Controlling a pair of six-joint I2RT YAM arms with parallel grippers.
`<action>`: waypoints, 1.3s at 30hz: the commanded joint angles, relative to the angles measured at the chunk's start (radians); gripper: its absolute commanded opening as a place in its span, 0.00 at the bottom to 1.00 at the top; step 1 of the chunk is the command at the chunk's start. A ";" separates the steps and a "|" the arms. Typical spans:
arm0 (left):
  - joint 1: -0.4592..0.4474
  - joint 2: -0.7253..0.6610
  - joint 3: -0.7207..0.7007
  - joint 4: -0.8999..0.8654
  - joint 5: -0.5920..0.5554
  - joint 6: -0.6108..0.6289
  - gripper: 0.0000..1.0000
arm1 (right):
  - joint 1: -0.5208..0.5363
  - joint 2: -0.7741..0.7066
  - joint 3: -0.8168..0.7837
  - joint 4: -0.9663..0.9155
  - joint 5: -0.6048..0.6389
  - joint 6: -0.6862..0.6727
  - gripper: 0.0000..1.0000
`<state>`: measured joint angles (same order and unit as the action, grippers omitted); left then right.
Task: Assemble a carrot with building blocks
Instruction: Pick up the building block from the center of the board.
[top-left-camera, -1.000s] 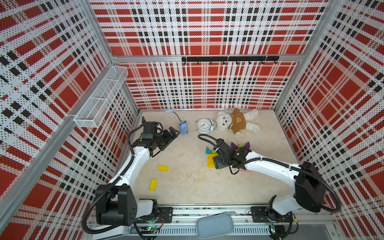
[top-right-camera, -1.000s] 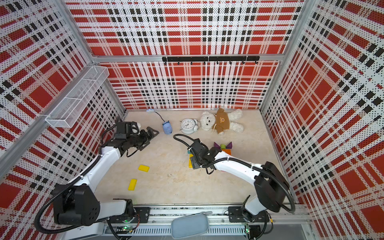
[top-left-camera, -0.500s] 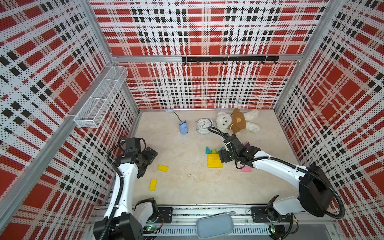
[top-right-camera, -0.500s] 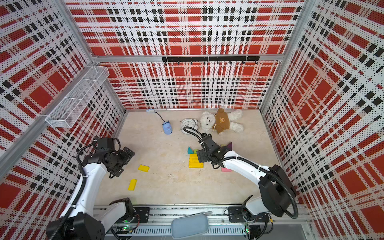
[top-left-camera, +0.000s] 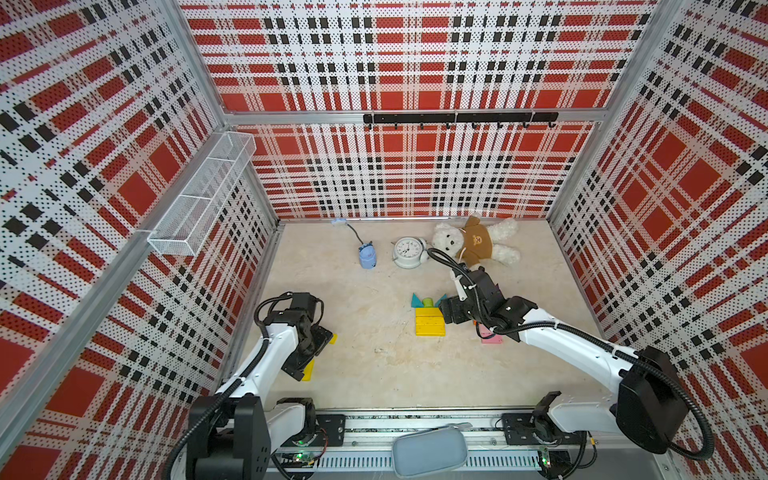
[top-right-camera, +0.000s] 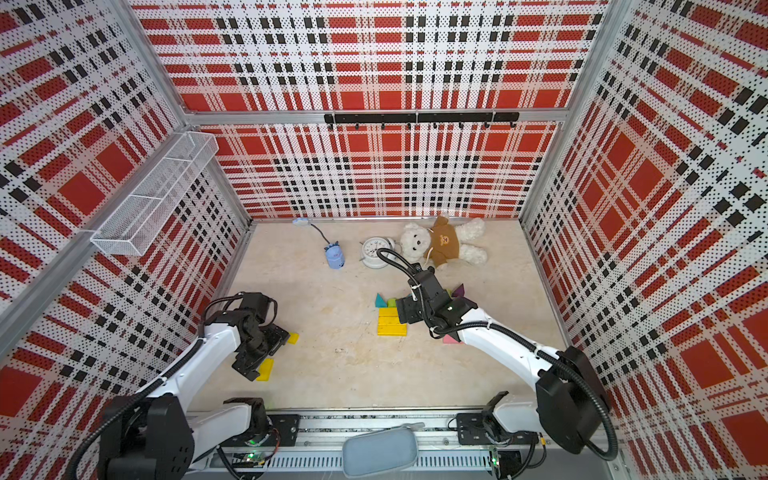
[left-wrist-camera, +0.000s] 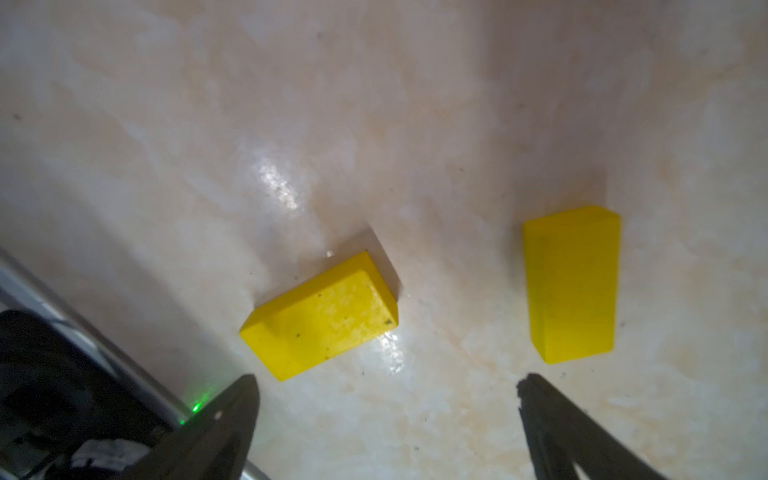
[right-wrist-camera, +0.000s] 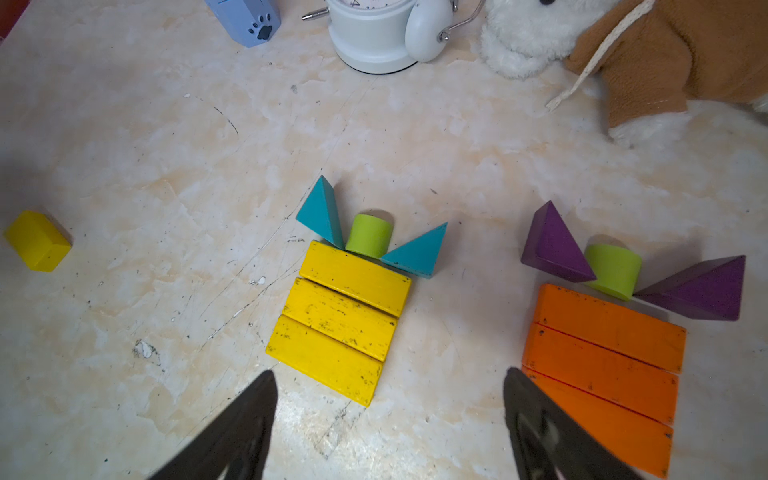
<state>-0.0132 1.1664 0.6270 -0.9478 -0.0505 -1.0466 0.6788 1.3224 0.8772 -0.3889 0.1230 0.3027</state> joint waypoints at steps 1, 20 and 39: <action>-0.001 0.023 -0.030 0.153 0.042 0.000 1.00 | -0.001 -0.031 -0.014 0.047 -0.010 -0.004 0.88; -0.116 0.031 0.118 0.182 -0.005 0.197 0.99 | -0.003 0.001 -0.012 0.055 -0.009 -0.011 0.89; -0.053 0.385 0.319 0.151 0.053 0.619 0.99 | -0.001 -0.033 -0.026 0.062 -0.004 -0.006 0.89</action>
<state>-0.0753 1.5227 0.9249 -0.8074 -0.0124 -0.4889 0.6785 1.3197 0.8665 -0.3691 0.1131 0.3023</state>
